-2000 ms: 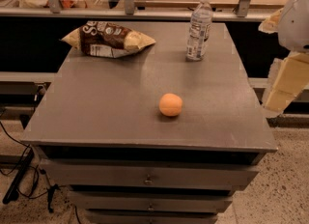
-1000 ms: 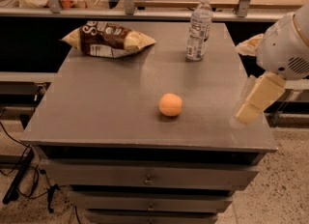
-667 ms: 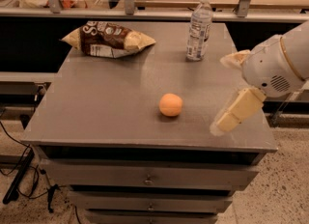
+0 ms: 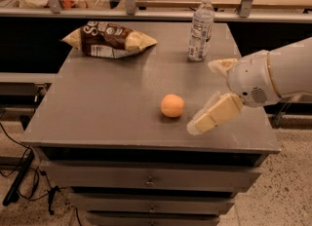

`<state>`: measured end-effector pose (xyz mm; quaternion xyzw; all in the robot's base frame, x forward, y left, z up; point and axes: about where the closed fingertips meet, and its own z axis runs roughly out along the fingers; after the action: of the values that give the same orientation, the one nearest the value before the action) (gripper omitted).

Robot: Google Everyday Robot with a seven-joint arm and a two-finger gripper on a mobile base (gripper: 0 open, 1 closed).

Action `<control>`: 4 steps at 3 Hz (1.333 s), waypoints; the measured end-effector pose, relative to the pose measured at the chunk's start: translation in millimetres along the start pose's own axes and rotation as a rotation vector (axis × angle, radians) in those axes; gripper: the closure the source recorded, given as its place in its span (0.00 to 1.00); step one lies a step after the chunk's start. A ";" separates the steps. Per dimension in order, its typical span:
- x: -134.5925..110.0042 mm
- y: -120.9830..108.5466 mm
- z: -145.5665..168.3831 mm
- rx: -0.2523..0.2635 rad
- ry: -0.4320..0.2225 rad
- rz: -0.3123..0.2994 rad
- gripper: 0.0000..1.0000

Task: Move orange near brown chip bag

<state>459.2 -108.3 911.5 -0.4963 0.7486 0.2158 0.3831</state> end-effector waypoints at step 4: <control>10.6 -18.5 39.1 0.066 0.003 -0.004 0.00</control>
Offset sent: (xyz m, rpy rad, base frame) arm 0.0296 0.0120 -0.0260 -0.0404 -0.0482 -0.0346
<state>487.8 -94.5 880.3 -0.4851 0.7550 0.1896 0.3984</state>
